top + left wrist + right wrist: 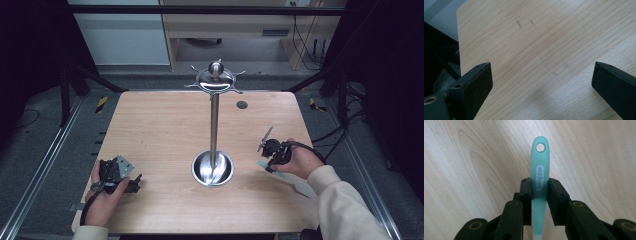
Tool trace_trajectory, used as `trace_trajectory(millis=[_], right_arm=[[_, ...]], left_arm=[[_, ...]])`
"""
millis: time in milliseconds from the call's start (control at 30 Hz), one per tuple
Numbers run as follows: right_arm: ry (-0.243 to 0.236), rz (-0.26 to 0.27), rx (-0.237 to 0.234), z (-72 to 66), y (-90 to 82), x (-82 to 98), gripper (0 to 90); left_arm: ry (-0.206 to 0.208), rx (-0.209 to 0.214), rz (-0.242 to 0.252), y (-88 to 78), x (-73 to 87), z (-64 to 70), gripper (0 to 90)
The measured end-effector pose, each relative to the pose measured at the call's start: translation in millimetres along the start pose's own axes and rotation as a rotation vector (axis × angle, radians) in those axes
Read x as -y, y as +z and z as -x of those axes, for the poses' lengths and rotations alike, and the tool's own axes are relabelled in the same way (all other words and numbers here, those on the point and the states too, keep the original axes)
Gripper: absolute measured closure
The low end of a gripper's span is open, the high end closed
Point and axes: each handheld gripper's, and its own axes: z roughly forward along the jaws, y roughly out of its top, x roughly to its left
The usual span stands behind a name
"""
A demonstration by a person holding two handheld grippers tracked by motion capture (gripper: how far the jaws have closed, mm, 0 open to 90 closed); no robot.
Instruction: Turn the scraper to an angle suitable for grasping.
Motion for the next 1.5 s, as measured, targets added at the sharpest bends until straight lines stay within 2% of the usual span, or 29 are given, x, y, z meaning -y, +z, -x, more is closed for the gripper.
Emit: trace_trajectory(millis=[100,133,200,267,300,333,400,433,467,533,700,733,767,867,933,1000,1167,1233,1300,1400,1500], right_arm=[[-0.001,0.03,0.013,0.4,-10.3,0.5,74.6],[0.005,0.066,0.029,0.8,-22.0,0.7,74.6],[0.015,0.089,0.041,-0.6,-32.5,-0.5,74.6],[0.005,0.14,0.052,-1.4,-44.7,-2.2,74.6],[0.005,0.14,0.052,-1.4,-44.7,-2.2,74.6],[0.016,0.194,0.052,-4.2,-59.8,-6.5,74.6],[0.023,0.248,0.054,-6.0,-70.8,-10.8,74.6],[0.023,0.248,0.054,-6.0,-70.8,-10.8,74.6],[0.017,0.299,0.049,-6.5,-81.9,-16.4,74.6],[0.021,0.352,0.025,-5.5,-91.4,-21.8,74.5],[0.047,0.457,0.027,1.4,-108.5,-31.5,74.6],[0.047,0.457,0.027,1.4,-108.5,-31.5,74.6],[0.062,0.502,0.024,3.3,-114.0,-32.9,74.5],[0.078,0.533,0.024,4.3,-117.9,-33.4,74.6],[0.104,0.572,0.023,4.4,-121.2,-33.3,74.5],[0.122,0.608,0.018,4.9,-123.8,-32.2,74.5],[0.131,0.683,0.002,7.1,-126.8,-28.8,74.5],[0.13,0.698,0.007,5.4,-125.4,-28.0,74.5],[0.123,0.71,-0.008,5.5,-122.4,-28.3,74.5],[0.127,0.697,0.003,5.2,-120.1,-30.6,74.5],[0.137,0.712,0.002,4.9,-118.7,-31.1,74.5]], left_arm=[[0.003,0.002,-0.005,0.0,-0.1,0.1,3.0],[0.002,0.003,-0.002,0.0,-0.2,0.5,3.0],[0.001,0.003,-0.002,0.0,-0.1,0.4,3.0],[0.003,0.001,-0.004,0.1,-0.1,-0.4,3.0],[0.003,0.001,-0.004,0.1,-0.1,-0.4,3.0],[-0.005,0.004,-0.001,0.8,0.3,-0.6,3.0],[-0.009,0.004,0.001,0.9,0.7,-0.3,3.0],[-0.009,0.004,0.001,0.9,0.7,-0.3,3.0],[-0.01,0.006,0.0,0.4,0.8,0.1,3.0],[-0.009,0.005,0.001,0.4,0.9,0.4,3.0],[-0.019,0.008,-0.002,1.9,2.1,-0.6,3.0],[-0.018,0.008,-0.007,2.1,2.5,-1.3,3.0],[-0.027,0.008,-0.005,2.6,3.0,-1.8,3.0],[-0.031,0.005,-0.012,2.8,4.1,-3.8,3.0],[-0.039,0.001,-0.007,2.7,4.7,-4.3,3.0],[-0.056,-0.011,0.021,0.5,5.2,-6.3,3.0],[-0.068,-0.019,0.005,0.6,9.5,-8.0,3.0],[-0.069,-0.019,0.001,1.1,10.2,-8.1,3.1],[-0.071,-0.018,-0.009,1.9,10.7,-7.9,3.1],[-0.071,-0.02,-0.014,2.8,10.6,-7.4,3.1],[-0.069,-0.018,-0.003,1.0,9.0,-7.8,3.1]])
